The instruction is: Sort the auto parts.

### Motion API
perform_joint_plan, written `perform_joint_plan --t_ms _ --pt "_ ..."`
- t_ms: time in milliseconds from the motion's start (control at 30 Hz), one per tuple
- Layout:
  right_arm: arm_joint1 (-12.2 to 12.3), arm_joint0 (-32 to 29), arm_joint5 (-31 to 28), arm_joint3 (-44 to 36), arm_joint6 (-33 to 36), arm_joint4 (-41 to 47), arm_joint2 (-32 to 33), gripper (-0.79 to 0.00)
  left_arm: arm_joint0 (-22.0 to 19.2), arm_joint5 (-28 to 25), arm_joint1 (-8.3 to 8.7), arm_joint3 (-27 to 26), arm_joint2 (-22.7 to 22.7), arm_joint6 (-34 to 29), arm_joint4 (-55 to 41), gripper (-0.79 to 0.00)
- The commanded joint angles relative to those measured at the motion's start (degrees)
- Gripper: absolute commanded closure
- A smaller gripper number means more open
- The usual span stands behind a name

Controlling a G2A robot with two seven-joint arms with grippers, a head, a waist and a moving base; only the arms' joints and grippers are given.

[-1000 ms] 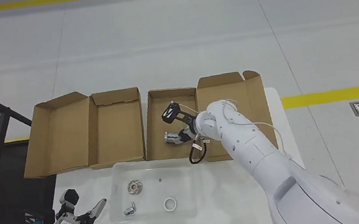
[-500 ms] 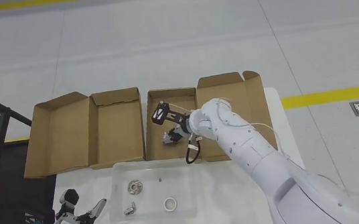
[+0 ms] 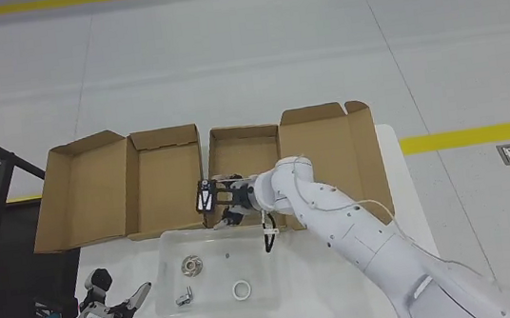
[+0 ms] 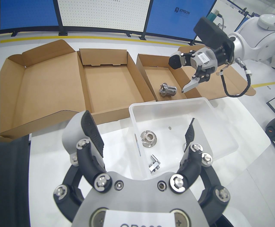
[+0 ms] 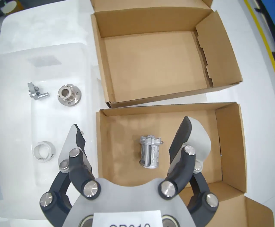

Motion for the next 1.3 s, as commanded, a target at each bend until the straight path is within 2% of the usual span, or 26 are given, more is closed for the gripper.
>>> perform_joint_plan --t_ms 0,167,300,700,767,933,1067,1100,1133,1167,1267 --pt "1.63 -2.66 -1.5 -6.66 1.02 -2.4 0.98 -0.785 0.0 0.0 0.0 0.0 0.0 0.0 0.0 -0.785" --pt "4.92 -9.7 -6.4 -21.53 6.16 -7.52 2.88 -0.785 0.0 0.0 0.0 0.0 0.0 0.0 0.0 -0.785" --pt "6.74 -13.85 -10.56 -28.43 10.89 -8.39 4.98 -0.785 0.0 0.0 0.0 0.0 0.0 0.0 0.0 -0.785" --pt "6.73 -14.02 -10.27 -28.59 10.84 -8.45 4.92 -0.785 -0.07 0.19 0.0 -0.04 0.05 -0.14 0.1 -0.785" --pt "6.52 -14.55 -10.75 -29.32 11.72 -9.55 3.31 -0.785 -0.44 0.94 -0.04 -0.34 0.68 -0.89 0.81 -0.785" --pt "4.13 -13.38 -8.3 -25.21 16.4 -7.6 -1.45 -0.785 -0.83 3.37 -0.24 -0.22 2.61 -0.6 3.57 -0.785" --pt "1.54 -11.85 -3.69 -21.16 20.82 -5.36 -4.67 -0.785 -0.93 4.14 -0.34 -0.05 3.28 -0.02 4.54 -0.785" --pt "0.89 -11.58 -1.65 -20.06 23.02 -4.82 -5.18 -0.748 -0.93 4.14 -0.34 -0.05 3.28 -0.02 4.54 -0.785" --pt "0.25 -11.28 -0.32 -19.73 24.56 -4.31 -5.79 -0.529 -0.93 4.14 -0.34 -0.05 3.28 -0.02 4.54 -0.785" --pt "-0.27 -10.99 0.26 -19.49 25.42 -4.43 -6.53 -0.465 -0.93 4.14 -0.34 -0.05 3.28 -0.02 4.54 -0.785" --pt "-1.21 -10.63 1.76 -18.62 25.92 -5.15 -7.71 -0.474 -0.93 4.14 -0.34 -0.05 3.28 -0.02 4.54 -0.785"
